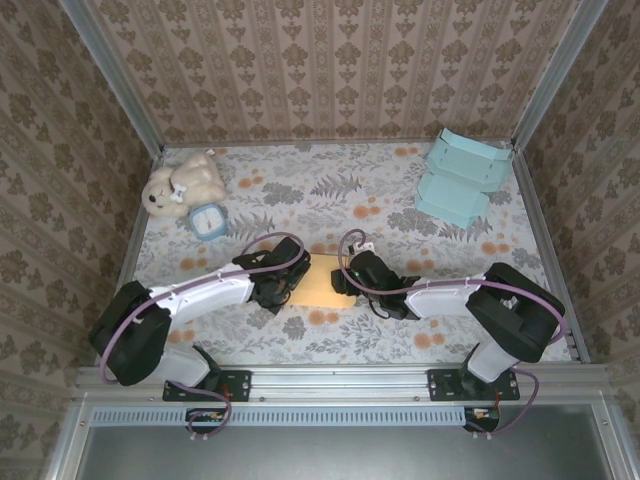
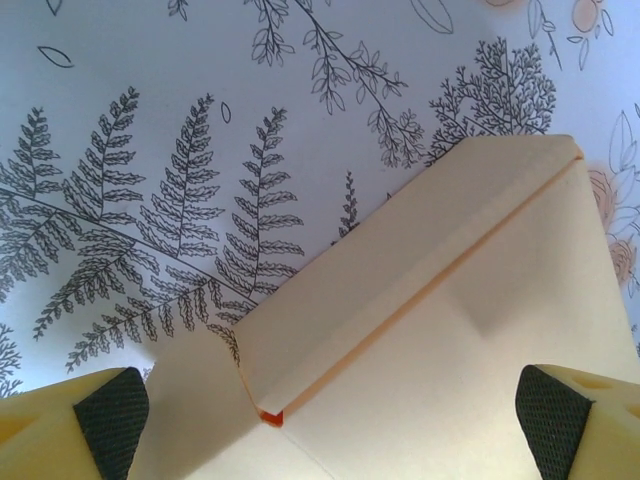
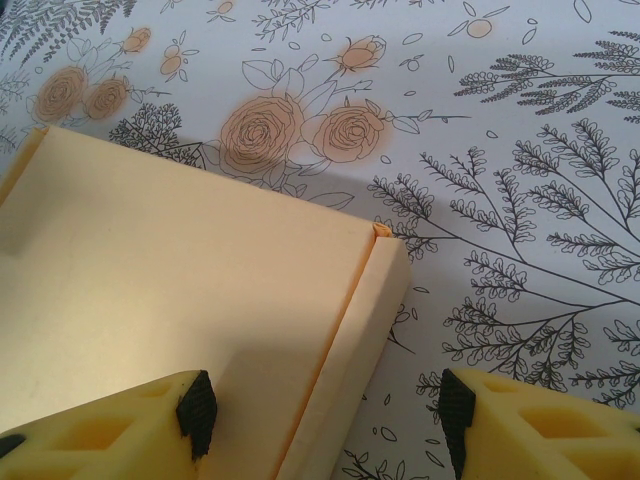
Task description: Fold the paper box
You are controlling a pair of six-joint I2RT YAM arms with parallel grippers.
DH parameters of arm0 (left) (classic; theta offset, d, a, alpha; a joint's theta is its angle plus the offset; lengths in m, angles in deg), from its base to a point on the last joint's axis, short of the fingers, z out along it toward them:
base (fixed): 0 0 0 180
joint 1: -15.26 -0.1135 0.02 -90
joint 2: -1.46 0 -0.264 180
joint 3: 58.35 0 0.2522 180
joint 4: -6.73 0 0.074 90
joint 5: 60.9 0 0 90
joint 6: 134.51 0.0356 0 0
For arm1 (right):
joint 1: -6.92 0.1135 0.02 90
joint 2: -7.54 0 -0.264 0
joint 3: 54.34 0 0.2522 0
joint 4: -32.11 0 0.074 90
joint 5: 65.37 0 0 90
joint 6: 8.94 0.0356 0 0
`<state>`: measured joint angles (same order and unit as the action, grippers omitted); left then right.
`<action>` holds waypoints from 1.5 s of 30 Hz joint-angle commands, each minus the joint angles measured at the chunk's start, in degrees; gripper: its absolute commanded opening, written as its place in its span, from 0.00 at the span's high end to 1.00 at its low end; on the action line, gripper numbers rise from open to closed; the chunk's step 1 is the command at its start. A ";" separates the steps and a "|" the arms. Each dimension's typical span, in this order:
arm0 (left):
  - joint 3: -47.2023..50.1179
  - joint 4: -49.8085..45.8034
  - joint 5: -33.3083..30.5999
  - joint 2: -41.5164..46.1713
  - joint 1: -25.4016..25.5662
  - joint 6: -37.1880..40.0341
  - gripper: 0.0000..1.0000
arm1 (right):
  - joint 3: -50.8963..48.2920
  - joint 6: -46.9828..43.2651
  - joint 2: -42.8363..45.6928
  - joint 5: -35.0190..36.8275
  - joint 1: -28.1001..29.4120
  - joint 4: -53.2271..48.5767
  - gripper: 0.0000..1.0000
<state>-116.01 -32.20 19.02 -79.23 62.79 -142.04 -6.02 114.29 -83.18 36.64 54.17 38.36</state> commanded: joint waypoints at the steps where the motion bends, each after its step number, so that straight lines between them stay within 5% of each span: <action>1: -0.22 0.80 1.62 -1.46 -0.50 -2.56 0.04 | -1.17 -0.58 -0.78 -1.29 0.41 -4.58 0.36; 14: 0.68 2.64 2.89 -3.68 -0.79 -2.47 0.20 | -1.78 -0.54 -0.91 -1.03 0.47 -4.06 0.36; 27: 0.75 3.37 5.80 -3.52 -0.91 -2.52 0.11 | -1.79 0.16 -1.74 -1.42 0.46 -2.91 0.36; 45: 4.15 8.72 7.18 -4.05 -0.94 -5.18 0.19 | -2.05 0.43 -2.45 -1.62 0.59 -2.26 0.36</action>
<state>-113.76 -24.31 23.39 -81.80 61.67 -143.97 -6.30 114.51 -83.59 37.05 54.10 39.62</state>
